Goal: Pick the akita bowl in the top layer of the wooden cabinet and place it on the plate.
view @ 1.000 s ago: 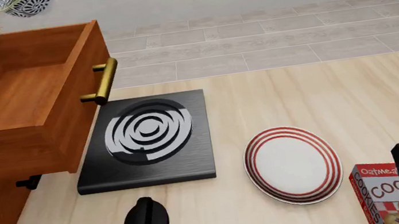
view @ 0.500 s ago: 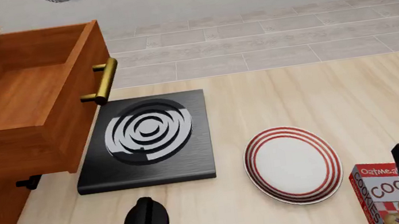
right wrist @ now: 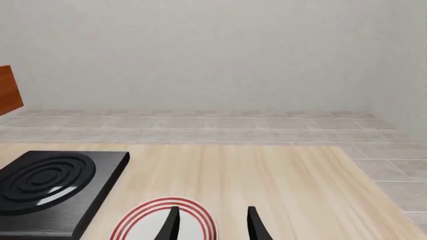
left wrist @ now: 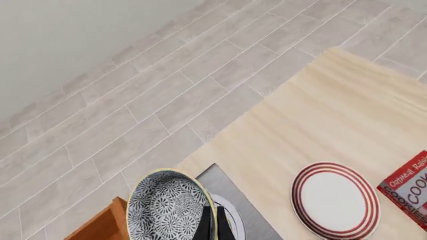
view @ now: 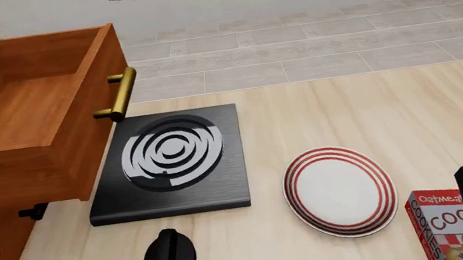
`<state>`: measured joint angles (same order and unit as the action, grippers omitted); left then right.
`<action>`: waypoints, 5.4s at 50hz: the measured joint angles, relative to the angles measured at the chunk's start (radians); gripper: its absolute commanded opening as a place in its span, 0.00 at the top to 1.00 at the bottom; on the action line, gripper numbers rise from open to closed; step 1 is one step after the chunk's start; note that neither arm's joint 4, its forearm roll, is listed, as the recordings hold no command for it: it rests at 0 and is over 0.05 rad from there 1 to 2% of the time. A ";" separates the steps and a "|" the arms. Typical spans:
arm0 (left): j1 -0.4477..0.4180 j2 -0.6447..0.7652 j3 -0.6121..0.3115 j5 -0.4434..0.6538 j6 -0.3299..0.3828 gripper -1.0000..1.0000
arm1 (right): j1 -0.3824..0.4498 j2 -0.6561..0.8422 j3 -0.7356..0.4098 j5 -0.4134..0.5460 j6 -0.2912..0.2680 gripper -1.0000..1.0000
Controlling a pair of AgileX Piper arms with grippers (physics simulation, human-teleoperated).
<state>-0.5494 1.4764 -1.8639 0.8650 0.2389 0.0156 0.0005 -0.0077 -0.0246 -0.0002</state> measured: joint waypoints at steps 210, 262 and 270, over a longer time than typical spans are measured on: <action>-0.555 0.518 0.276 -0.416 0.210 1.00 | -0.007 0.000 0.004 0.001 -0.014 0.00; -0.542 0.623 0.199 -0.394 0.045 1.00 | -0.009 0.008 0.005 0.006 -0.023 0.00; -0.539 0.643 0.190 -0.396 0.018 1.00 | -0.009 0.019 0.005 -0.002 -0.024 0.00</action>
<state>-1.0884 2.1189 -1.6740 0.4688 0.2573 0.0061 0.0196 -0.0026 -0.0270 -0.0245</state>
